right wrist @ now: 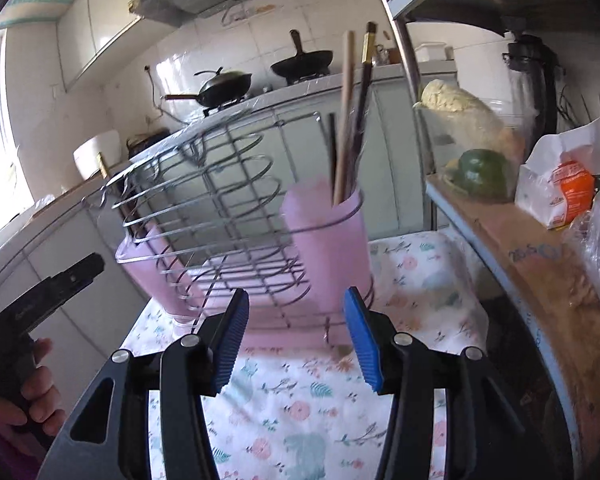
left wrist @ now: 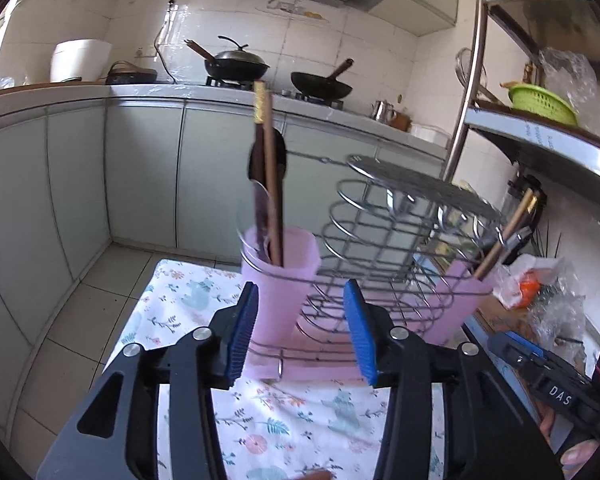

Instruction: Organize utensils

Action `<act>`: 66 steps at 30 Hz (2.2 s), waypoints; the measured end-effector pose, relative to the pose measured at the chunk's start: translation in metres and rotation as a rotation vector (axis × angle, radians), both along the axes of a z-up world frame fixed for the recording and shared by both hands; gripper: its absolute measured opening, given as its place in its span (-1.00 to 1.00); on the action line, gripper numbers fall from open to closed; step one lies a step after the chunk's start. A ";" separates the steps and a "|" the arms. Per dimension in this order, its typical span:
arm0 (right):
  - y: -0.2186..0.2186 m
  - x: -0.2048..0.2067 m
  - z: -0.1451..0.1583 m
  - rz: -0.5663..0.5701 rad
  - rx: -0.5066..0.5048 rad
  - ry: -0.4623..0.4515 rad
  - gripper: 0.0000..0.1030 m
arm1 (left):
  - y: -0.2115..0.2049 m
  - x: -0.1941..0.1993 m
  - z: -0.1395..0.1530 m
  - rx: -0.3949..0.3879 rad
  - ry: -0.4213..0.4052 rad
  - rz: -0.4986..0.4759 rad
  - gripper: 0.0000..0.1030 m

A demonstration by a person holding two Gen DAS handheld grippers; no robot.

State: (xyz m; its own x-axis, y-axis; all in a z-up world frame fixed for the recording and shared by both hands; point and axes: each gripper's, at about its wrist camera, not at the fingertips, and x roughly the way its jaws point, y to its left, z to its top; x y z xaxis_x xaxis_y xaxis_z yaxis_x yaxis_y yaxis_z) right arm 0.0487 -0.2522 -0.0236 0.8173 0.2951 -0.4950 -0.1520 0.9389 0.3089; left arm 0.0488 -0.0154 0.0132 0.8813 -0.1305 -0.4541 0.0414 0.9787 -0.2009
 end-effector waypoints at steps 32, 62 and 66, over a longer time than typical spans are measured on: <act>0.026 -0.024 0.016 0.025 -0.025 -0.038 -0.05 | -0.018 -0.026 0.001 -0.013 0.055 -0.014 -0.13; 0.025 -0.046 0.033 -0.017 -0.044 -0.113 -0.05 | -0.023 -0.045 0.003 0.018 0.028 -0.012 -0.13; 0.026 -0.048 0.034 -0.019 -0.048 -0.118 -0.05 | -0.023 -0.047 0.004 0.028 0.022 -0.010 -0.13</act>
State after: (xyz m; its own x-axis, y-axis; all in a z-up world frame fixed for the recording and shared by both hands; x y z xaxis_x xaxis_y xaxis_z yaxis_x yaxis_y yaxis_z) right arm 0.0010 -0.2261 0.0103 0.8760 0.2572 -0.4079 -0.1666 0.9552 0.2446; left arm 0.0023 -0.0383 0.0169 0.8696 -0.1263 -0.4772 0.0473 0.9836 -0.1741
